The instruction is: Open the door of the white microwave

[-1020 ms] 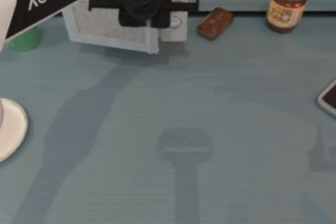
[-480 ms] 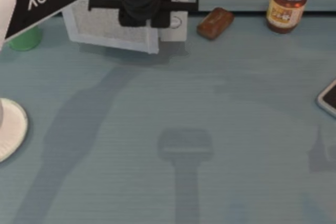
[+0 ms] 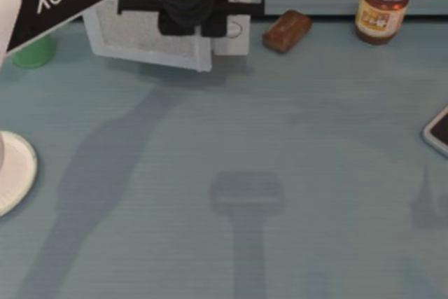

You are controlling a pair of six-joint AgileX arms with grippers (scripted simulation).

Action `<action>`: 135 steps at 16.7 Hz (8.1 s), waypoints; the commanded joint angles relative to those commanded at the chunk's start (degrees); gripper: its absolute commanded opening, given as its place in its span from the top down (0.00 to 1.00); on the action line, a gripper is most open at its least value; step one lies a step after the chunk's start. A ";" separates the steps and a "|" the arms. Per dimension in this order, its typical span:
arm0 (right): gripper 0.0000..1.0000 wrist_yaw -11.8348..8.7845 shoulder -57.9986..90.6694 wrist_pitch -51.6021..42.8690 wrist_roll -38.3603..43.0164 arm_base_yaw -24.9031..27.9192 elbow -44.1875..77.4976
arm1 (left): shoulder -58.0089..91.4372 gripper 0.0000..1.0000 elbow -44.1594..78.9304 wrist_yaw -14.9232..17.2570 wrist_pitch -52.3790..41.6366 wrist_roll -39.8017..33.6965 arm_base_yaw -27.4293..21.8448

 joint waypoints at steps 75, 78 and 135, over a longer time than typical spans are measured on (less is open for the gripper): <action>0.00 0.00 0.00 0.00 0.00 0.00 0.00 | -15.71 1.00 -22.36 10.83 9.48 20.34 4.58; 0.00 0.00 0.00 0.00 0.00 0.00 0.00 | -15.84 1.00 -22.46 10.92 9.55 20.50 4.62; 0.00 0.00 0.00 0.00 0.00 0.00 0.00 | -19.82 1.00 -27.90 16.04 10.48 28.46 6.98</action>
